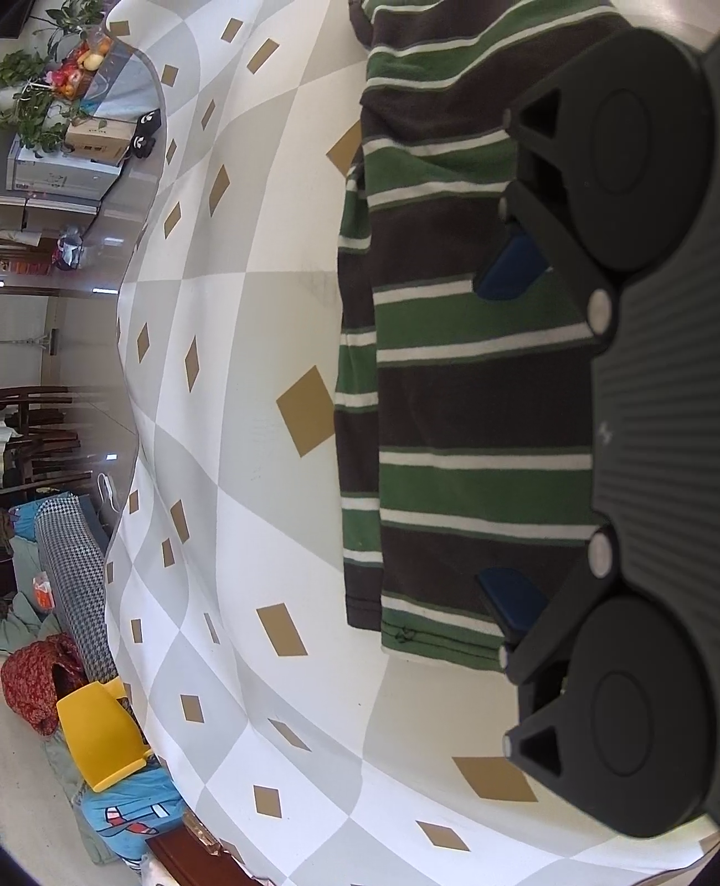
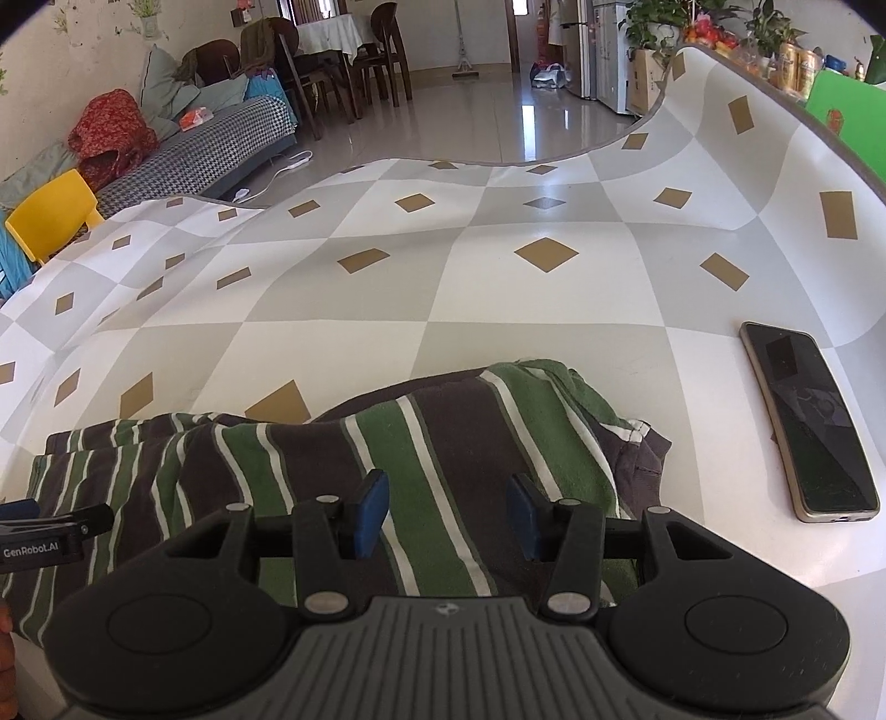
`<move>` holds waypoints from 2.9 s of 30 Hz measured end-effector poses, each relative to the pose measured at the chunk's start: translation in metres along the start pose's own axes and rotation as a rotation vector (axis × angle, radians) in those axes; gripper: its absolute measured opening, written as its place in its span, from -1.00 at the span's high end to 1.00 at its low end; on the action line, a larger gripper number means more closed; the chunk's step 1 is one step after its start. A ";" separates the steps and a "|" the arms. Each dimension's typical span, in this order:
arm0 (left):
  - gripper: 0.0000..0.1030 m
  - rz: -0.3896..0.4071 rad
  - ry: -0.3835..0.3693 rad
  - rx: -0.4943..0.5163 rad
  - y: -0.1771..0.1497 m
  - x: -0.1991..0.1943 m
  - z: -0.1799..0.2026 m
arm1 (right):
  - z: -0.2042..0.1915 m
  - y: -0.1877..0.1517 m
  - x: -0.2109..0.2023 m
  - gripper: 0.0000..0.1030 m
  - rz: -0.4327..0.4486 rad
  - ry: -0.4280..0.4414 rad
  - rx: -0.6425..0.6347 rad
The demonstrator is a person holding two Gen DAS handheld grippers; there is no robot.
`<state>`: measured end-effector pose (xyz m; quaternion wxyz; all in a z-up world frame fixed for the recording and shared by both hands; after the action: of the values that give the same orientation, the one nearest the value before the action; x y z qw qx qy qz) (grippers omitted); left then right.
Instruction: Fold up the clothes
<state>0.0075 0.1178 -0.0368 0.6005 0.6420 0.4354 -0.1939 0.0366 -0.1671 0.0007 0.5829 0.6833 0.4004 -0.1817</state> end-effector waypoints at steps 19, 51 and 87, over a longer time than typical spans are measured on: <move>-1.00 0.002 -0.042 -0.046 0.013 0.014 0.030 | -0.002 0.001 0.031 0.11 -0.025 -0.055 -0.021; -1.00 0.046 0.013 -0.093 0.022 0.037 0.023 | 0.027 -0.003 0.029 0.15 -0.005 -0.157 0.023; -1.00 -0.003 -0.007 0.024 -0.016 -0.014 0.020 | 0.003 -0.043 -0.009 0.13 -0.042 -0.067 -0.010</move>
<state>-0.0074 0.0929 -0.0396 0.5940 0.6477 0.4321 -0.2023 -0.0010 -0.1728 -0.0212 0.5957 0.6653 0.3956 -0.2147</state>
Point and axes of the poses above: each gripper's, at about its wrist camera, not at the fingertips, and x roughly the way its jaws point, z to its right, y to its top, the point moved 3 cm from there along x, roughly the way its jaws point, and after that the axes turned 11 degrees about y, right-handed, at the moved point
